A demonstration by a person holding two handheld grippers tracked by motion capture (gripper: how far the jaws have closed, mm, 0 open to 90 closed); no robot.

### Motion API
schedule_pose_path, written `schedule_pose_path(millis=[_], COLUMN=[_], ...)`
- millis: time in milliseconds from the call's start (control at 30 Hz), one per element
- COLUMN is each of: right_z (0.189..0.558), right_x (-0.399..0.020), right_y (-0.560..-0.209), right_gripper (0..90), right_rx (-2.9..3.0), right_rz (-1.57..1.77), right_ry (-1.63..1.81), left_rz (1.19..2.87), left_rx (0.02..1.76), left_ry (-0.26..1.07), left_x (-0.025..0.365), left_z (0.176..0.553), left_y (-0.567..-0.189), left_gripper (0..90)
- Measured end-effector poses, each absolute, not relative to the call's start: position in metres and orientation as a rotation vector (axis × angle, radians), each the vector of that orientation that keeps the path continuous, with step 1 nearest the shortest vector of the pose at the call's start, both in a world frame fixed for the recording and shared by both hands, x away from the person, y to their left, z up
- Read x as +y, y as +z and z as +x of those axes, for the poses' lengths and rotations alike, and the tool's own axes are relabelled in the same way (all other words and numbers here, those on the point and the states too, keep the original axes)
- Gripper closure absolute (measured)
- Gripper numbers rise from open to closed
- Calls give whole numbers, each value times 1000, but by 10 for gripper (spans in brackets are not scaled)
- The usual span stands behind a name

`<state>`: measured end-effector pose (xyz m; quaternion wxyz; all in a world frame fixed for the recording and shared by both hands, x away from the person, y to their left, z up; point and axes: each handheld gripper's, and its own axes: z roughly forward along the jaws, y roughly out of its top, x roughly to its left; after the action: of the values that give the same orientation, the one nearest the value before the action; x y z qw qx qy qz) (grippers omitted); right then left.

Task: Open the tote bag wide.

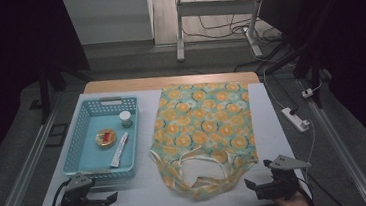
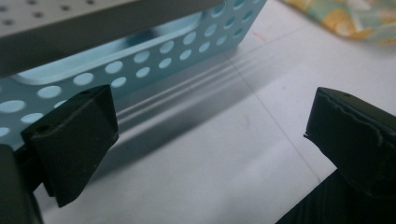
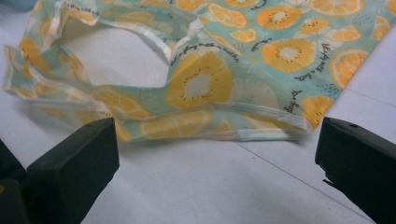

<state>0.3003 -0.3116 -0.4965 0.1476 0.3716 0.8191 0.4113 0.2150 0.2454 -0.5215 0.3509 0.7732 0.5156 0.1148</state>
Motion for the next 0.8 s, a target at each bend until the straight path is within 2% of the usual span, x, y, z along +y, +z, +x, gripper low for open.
schedule_pose_path(millis=[800], right_z=[301], right_x=[-310], right_y=[-497], right_gripper=[0], right_rx=[2382], right_rz=[1047], right_ry=[1182], left_rz=[2069], left_rx=[1296], left_ry=[283], left_x=[239], left_z=[215], left_y=[-522], left_gripper=[24])
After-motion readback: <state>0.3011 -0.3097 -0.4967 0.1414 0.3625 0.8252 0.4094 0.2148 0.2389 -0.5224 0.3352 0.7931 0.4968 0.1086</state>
